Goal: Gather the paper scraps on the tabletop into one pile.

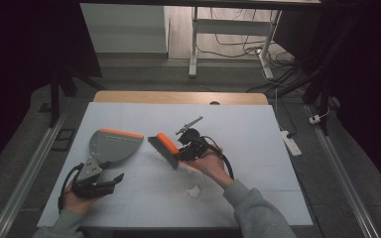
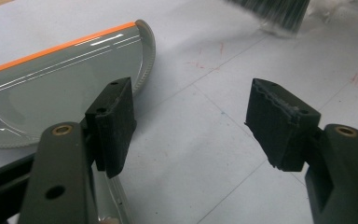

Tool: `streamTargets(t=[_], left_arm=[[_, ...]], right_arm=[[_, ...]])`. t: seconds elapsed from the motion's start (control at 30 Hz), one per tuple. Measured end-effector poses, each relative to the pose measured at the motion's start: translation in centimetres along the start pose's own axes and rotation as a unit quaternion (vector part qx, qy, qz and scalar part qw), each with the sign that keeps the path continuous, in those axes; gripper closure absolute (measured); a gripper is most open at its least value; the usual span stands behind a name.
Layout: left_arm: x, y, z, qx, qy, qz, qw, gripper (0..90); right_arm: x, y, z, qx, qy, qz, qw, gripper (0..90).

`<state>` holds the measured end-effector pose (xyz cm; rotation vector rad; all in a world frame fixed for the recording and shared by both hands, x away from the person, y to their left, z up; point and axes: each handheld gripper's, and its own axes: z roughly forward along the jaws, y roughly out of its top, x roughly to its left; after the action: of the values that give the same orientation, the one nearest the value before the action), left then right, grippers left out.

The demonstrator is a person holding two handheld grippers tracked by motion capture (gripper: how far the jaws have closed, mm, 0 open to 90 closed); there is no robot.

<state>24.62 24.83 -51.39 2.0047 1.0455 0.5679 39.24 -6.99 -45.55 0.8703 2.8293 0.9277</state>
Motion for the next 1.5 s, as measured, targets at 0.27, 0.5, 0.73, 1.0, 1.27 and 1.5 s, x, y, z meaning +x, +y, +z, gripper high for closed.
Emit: streamTargets(t=[0.27,0.5,0.73,1.0,1.27,1.5], left_arm=[[0.0,0.0,0.0,0.001,0.002,-0.001,1.0000,33.1],[0.0,0.0,0.0,0.002,0.002,-0.001,1.0000,33.1],[-0.1,0.0,0.1,0.004,0.003,-0.001,1.0000,33.1],[0.0,-0.1,0.0,0.003,0.004,-0.002,1.0000,33.1],[0.1,-0.1,0.0,0.002,0.003,-0.002,1.0000,33.1],[-0.1,-0.1,0.0,0.002,0.003,-0.001,1.0000,33.1]], right_arm=[[0.5,-0.9,-5.4,-0.040,0.027,-0.037,0.9981,70.6],[1.1,-3.3,-8.5,-0.002,0.054,-0.083,0.9951,70.6],[3.2,-6.3,-6.3,0.089,0.110,-0.134,0.9809,70.6],[3.0,-5.2,-3.6,0.112,0.044,-0.157,0.9802,70.6],[0.5,-3.7,-4.6,0.027,0.003,-0.135,0.9905,70.6],[-0.1,-5.2,-9.7,-0.072,-0.015,-0.061,0.9954,70.6]])
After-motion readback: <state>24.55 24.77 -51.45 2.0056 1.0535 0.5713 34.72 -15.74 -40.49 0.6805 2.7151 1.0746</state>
